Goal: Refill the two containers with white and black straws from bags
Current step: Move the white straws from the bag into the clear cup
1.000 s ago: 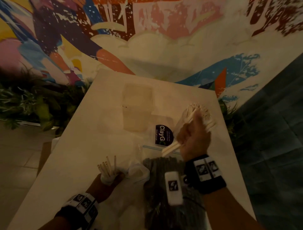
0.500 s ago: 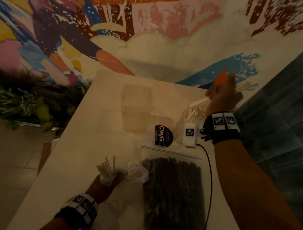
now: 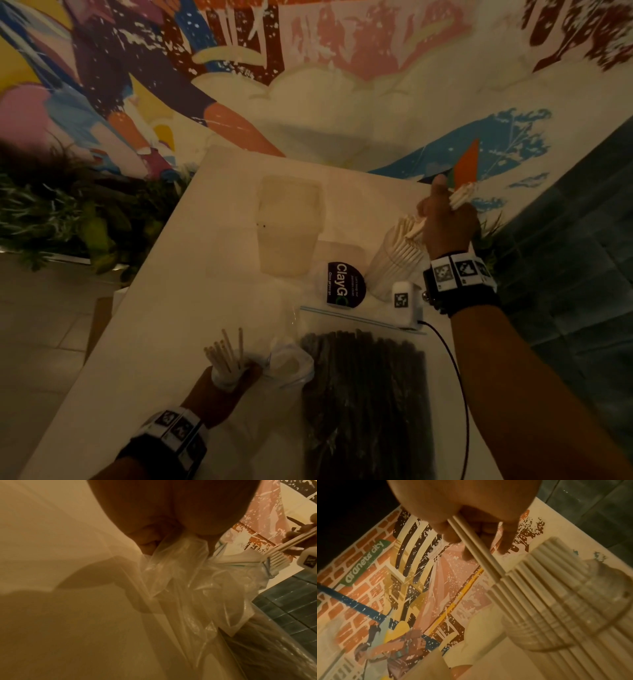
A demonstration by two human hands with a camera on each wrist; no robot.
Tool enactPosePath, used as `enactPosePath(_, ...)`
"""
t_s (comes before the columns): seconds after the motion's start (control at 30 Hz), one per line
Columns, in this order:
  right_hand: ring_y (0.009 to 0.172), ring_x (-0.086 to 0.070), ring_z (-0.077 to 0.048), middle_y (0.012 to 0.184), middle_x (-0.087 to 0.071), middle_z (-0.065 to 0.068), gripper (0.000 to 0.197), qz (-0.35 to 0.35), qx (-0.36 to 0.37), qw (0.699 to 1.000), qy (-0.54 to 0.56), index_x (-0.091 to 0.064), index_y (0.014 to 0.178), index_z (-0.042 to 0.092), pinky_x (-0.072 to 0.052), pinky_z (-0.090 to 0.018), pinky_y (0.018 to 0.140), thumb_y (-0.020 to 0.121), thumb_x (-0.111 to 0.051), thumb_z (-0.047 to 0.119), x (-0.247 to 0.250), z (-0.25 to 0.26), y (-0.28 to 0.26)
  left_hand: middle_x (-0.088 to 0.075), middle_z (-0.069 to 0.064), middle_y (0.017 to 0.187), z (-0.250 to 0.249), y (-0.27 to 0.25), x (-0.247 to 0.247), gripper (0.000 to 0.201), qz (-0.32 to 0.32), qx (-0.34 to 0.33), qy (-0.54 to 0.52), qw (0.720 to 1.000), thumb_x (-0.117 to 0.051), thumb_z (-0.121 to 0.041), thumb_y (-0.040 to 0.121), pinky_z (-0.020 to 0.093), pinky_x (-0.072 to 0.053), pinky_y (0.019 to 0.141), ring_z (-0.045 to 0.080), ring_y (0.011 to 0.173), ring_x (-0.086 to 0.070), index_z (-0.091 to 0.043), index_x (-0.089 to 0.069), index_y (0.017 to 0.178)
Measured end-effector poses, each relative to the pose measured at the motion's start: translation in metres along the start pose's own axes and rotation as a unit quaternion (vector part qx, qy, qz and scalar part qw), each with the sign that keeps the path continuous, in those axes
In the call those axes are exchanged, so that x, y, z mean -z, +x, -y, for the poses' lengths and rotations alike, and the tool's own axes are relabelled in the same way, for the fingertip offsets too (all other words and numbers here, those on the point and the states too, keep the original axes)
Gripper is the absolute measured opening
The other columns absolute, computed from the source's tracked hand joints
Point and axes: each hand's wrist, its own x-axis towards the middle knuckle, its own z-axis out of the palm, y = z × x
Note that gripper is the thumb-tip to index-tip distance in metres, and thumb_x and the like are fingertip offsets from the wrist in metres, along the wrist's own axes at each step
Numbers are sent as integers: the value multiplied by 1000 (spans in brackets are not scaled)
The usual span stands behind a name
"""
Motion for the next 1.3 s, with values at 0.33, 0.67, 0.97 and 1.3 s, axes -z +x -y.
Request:
enactPosePath(0.33,143,-25,-30,157,-20,-15,92,-68,178,976,-109,-13,151,10,-25,-43,115,84,-66,43,6,-19,4,-67,-14,104,-10,-6,-1,32,-2,-23,-1,1000,-51,-62,76,38,-50,95,7,99,-61,-45,-62,101)
enactPosePath(0.67,138,-26,-33,148,-35,-7,67,265,81,812,-514,-40,137,26,-17,-62,109,92,-13,67,-21,-20,16,-67,-21,96,-28,-10,-1,27,9,-19,13,1000,-56,-37,87,34,-49,95,10,99,-60,-64,-55,93)
enactPosePath(0.97,122,-48,-33,134,-51,-12,38,231,106,826,-503,-57,127,17,-39,-44,102,90,-48,22,-17,-18,11,-68,-19,97,-34,-13,2,31,3,-9,16,1000,-48,-66,70,37,-50,94,8,98,-62,-55,-59,96)
enactPosePath(1.3,146,-11,-34,159,-17,-10,82,156,187,836,-492,-23,149,22,1,-62,113,86,-30,74,-16,-9,-11,-67,-16,101,-30,-14,3,53,11,9,31,999,-40,-85,62,35,-51,91,6,95,-61,-51,-60,98)
